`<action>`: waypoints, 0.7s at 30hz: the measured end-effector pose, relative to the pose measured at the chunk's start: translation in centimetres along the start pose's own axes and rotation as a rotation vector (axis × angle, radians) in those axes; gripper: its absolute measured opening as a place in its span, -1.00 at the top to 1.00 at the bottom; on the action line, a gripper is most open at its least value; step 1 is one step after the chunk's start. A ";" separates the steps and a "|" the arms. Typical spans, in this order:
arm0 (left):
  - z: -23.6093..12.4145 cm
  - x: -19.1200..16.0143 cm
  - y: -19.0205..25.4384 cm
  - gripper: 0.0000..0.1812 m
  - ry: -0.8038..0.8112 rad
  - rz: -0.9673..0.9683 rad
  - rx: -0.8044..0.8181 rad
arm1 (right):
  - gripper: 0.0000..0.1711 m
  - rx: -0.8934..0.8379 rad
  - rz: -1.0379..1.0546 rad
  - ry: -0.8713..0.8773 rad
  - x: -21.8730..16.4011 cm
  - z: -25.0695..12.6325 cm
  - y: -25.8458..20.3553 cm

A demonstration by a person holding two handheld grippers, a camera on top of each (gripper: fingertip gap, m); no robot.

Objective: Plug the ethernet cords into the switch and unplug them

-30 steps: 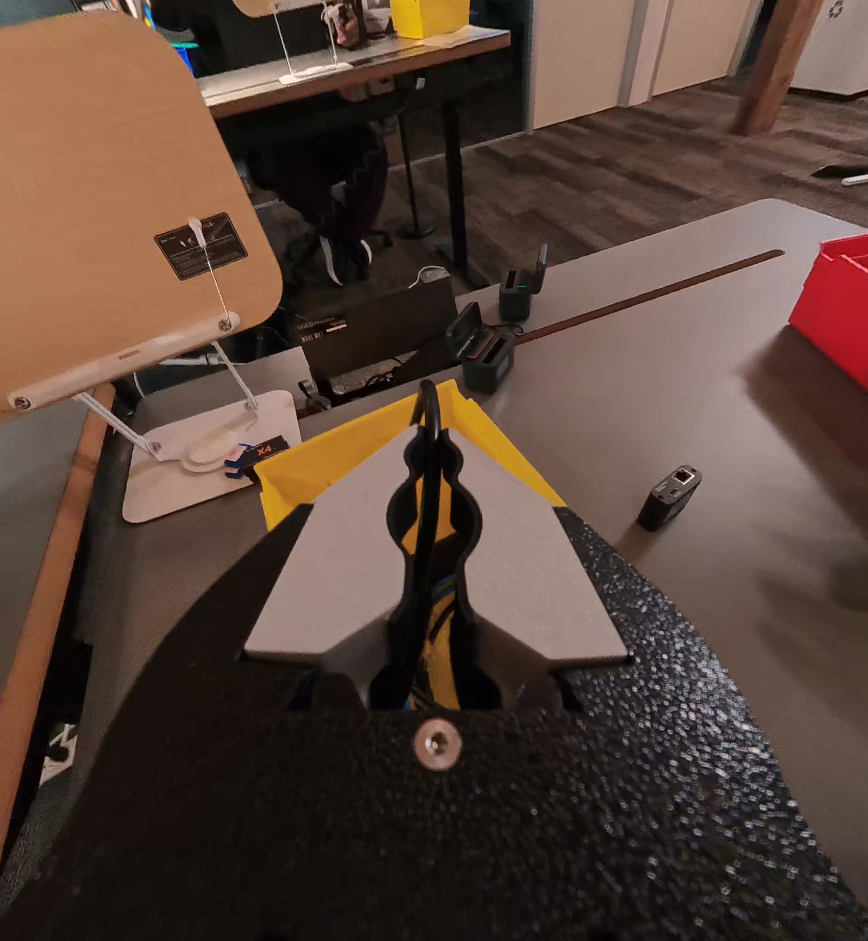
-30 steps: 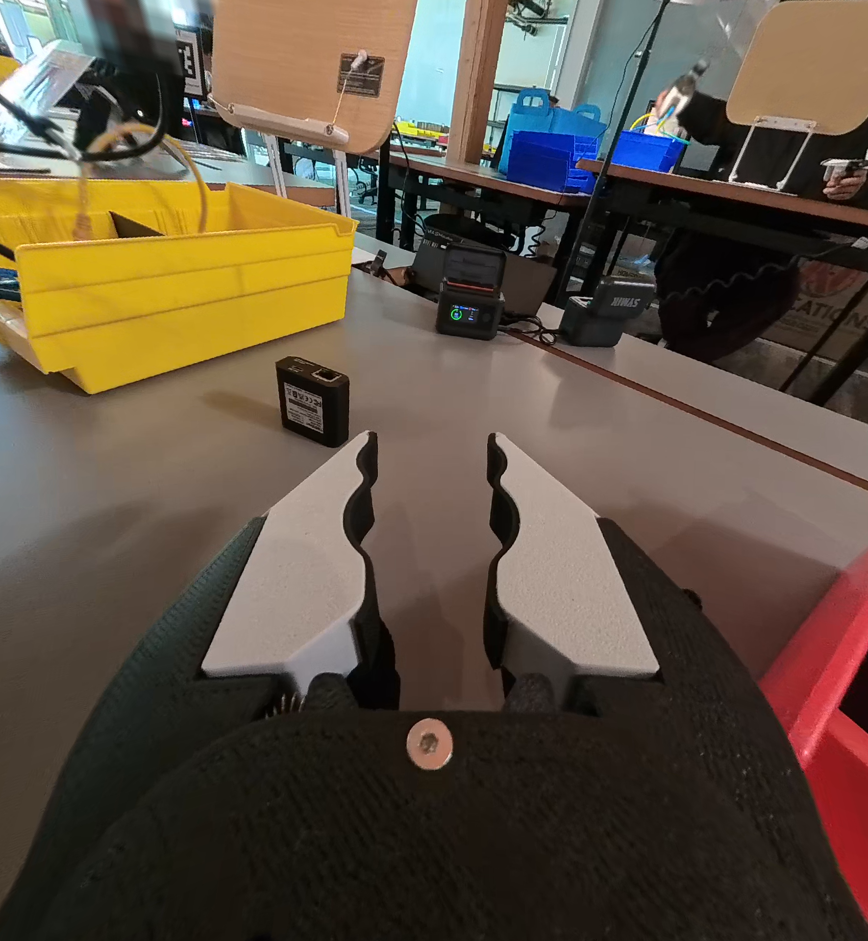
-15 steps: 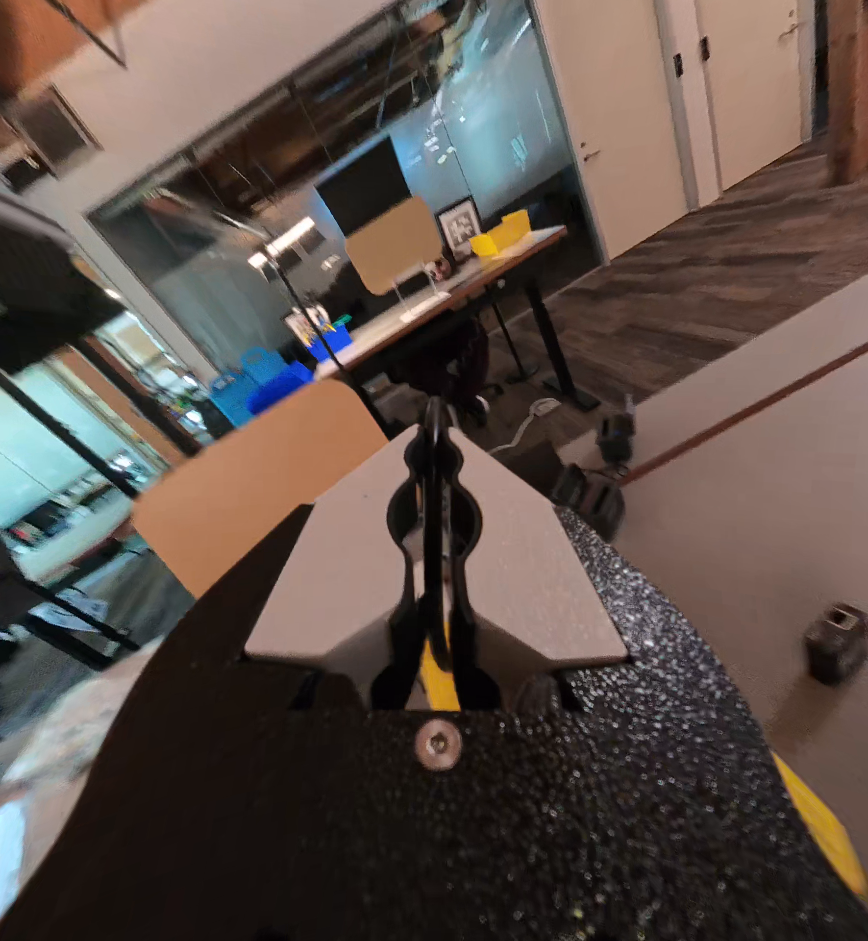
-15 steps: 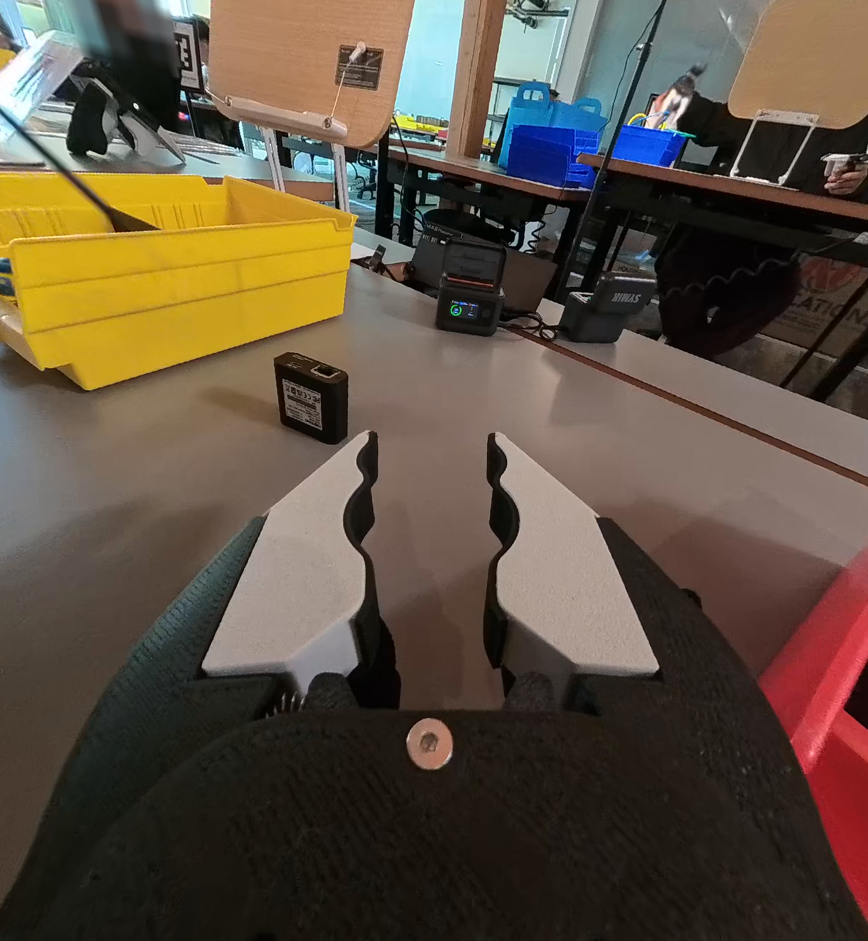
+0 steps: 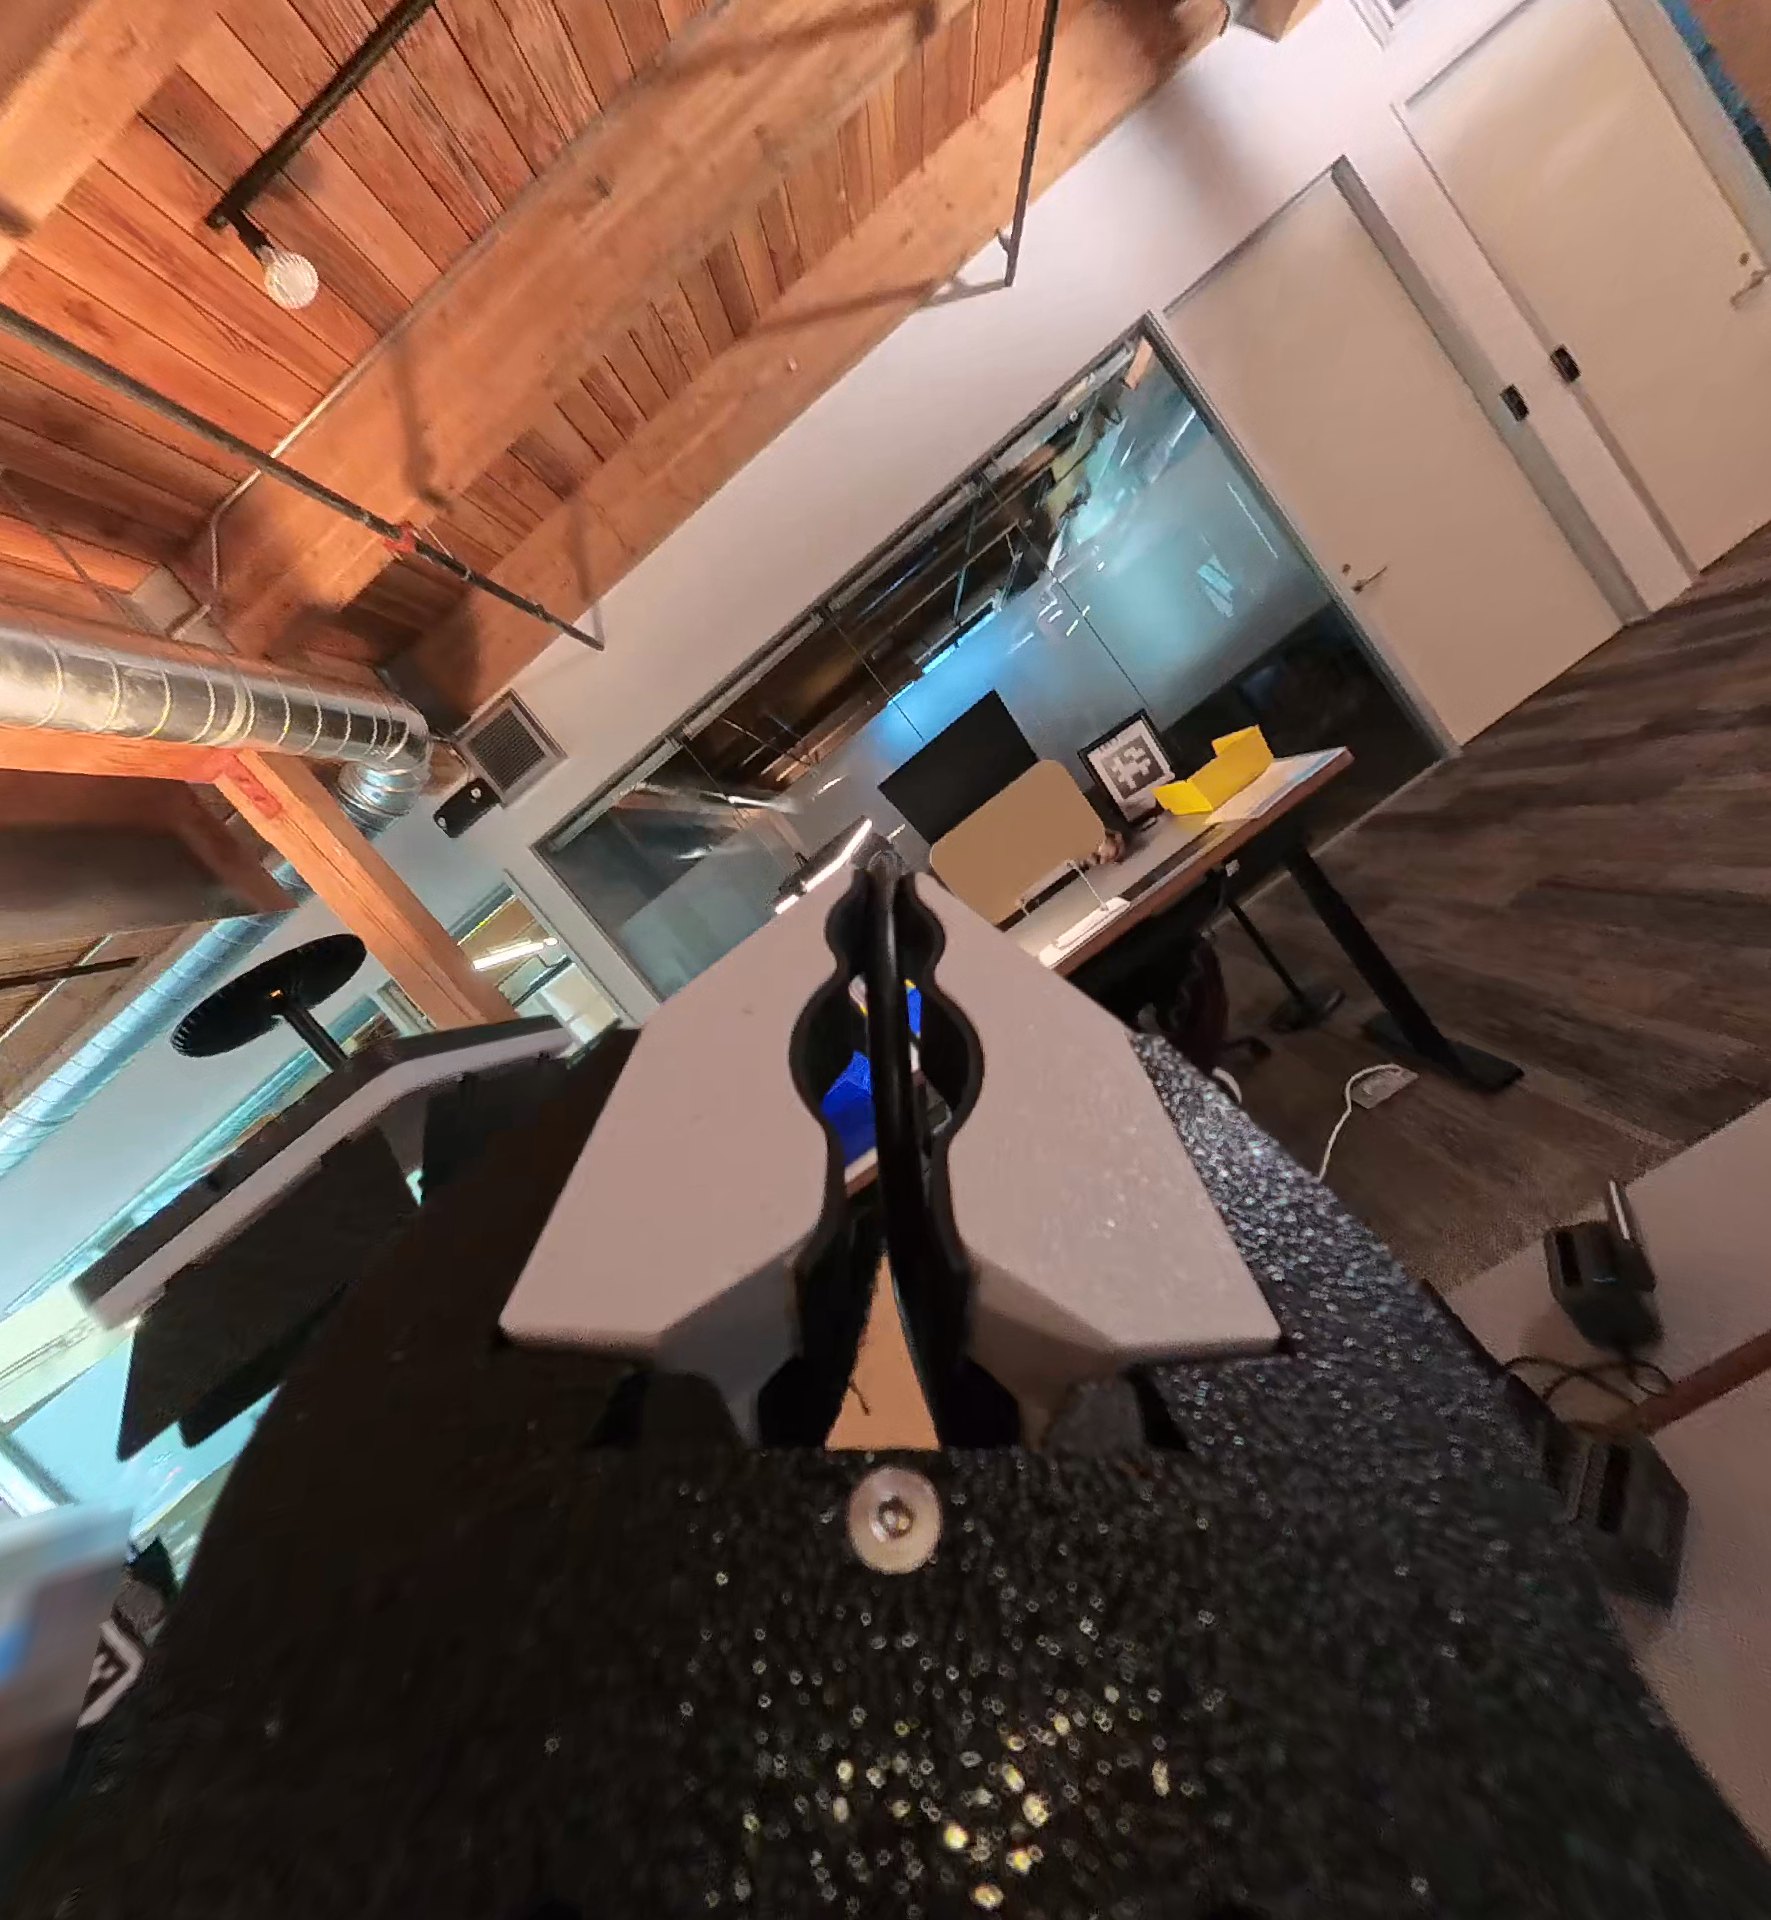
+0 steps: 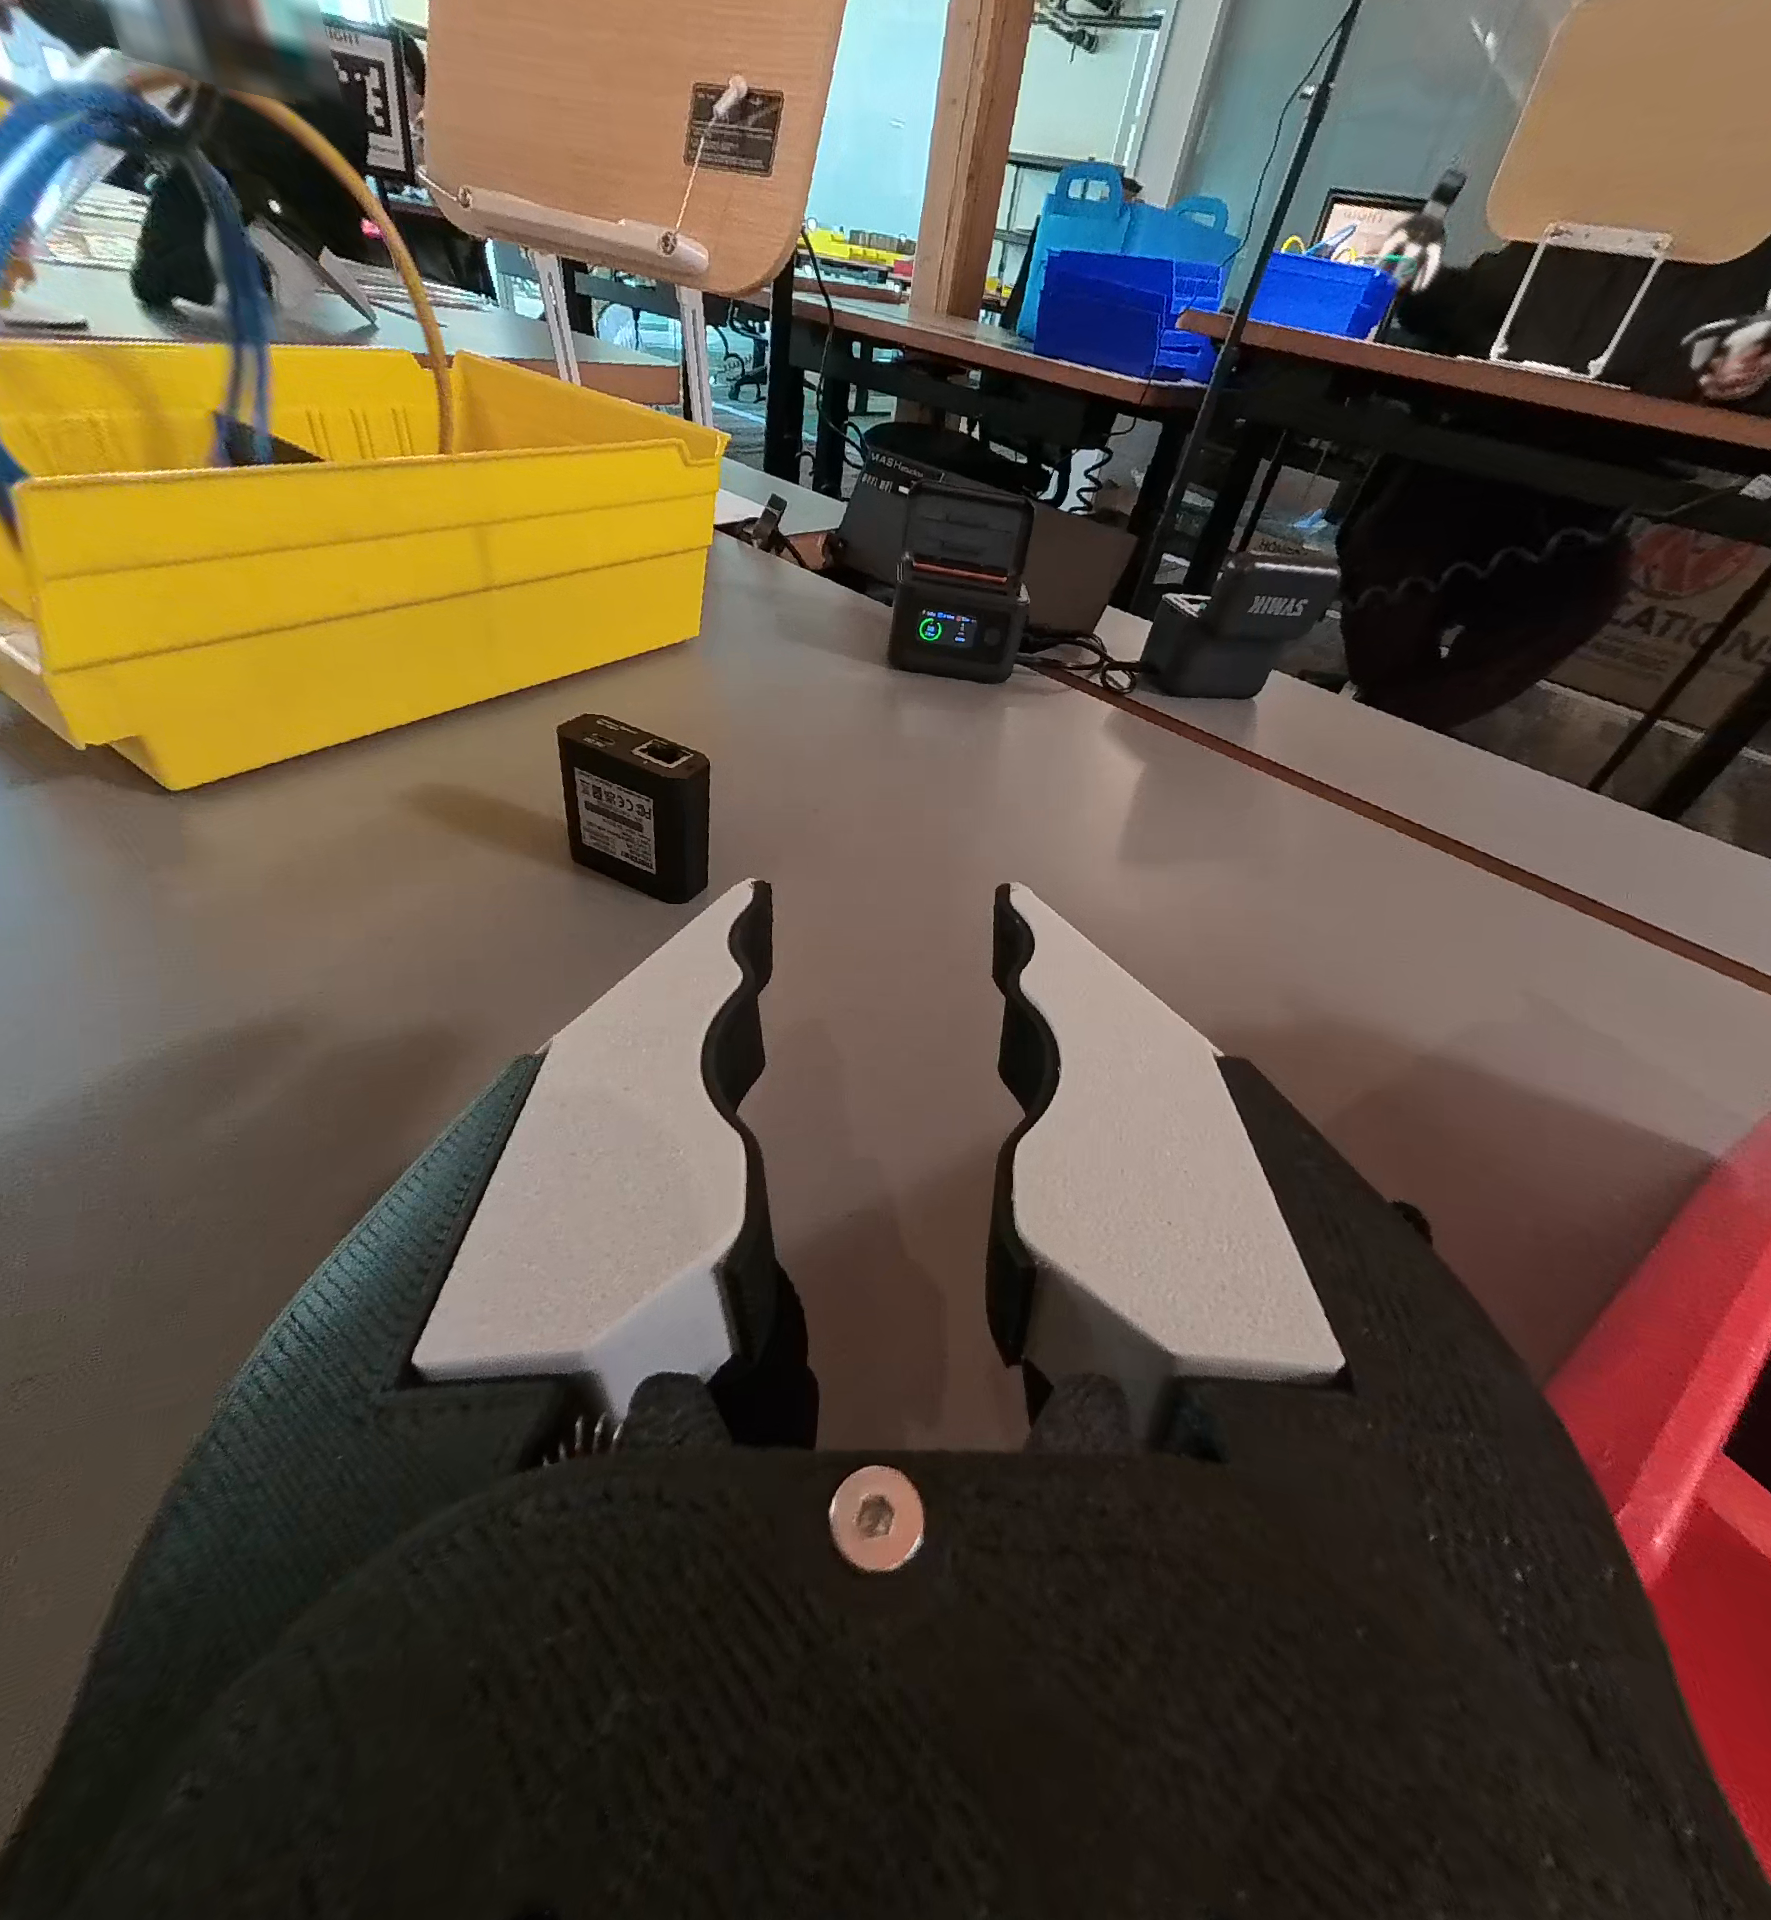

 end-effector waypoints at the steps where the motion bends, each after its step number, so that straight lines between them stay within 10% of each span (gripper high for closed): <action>1: 0.3 -0.1 0.1 0.97 -0.015 0.003 -0.004 | 0.51 0.000 -0.001 0.002 0.1 0.0 0.0; 21: -9.2 -17.3 14.5 0.96 -0.485 -0.405 -0.538 | 0.51 0.007 -0.013 0.008 0.3 -0.2 -0.3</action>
Point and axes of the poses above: each gripper's, where its closed fingertips meet, z out along the fingers, x out of its top, y = z × x across the jaws, the point moved 3 cm from there along -z, back along the fingers, and after that the axes turned 4 degrees about y, right-handed, at the moved point
